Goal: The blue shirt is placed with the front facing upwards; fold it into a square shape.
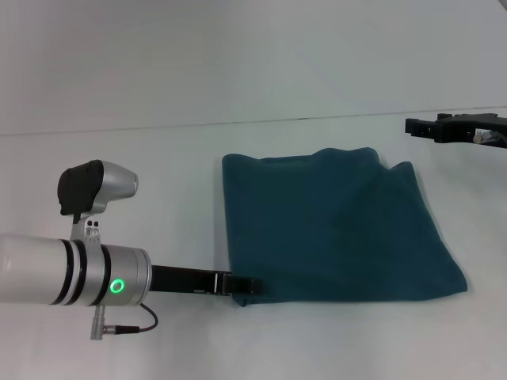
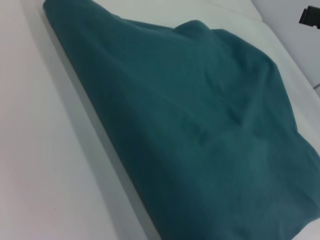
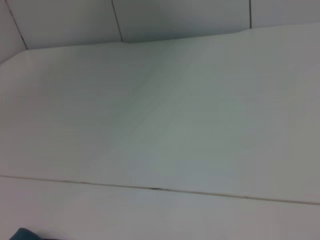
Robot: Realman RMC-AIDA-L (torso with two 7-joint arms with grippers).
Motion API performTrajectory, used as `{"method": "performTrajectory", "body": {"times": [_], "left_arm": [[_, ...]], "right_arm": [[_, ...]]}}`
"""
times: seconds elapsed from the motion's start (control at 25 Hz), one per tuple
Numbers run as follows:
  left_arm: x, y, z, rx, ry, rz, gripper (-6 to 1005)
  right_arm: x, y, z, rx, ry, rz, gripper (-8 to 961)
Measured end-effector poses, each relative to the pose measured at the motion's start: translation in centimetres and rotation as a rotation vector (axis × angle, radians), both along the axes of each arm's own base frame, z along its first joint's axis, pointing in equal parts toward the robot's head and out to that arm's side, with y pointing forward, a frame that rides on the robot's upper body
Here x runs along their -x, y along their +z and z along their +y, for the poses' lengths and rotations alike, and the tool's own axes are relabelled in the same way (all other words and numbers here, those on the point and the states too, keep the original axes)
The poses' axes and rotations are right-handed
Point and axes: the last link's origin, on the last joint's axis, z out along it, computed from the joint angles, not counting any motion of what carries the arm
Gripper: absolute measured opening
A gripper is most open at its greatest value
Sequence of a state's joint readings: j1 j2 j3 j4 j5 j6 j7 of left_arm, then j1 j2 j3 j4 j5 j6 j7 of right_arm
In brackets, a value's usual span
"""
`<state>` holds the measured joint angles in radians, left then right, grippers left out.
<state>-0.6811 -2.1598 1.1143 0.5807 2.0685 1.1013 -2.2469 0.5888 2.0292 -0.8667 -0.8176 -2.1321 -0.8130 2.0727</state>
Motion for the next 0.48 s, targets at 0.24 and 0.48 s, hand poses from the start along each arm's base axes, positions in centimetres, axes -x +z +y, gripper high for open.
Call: {"method": "performTrajectory", "body": {"times": [0.24,0.48], "left_arm": [[-0.05,-0.03,0.05,-0.002,0.0,0.001,608],[-0.11,-0.03,0.08,-0.002,-0.002,0.001,358]], "right_arm": [[0.0,-0.01,0.0,0.0,0.0,0.0,690],[0.08,-0.08,0.02,0.001,0.001,0.001,689]]}}
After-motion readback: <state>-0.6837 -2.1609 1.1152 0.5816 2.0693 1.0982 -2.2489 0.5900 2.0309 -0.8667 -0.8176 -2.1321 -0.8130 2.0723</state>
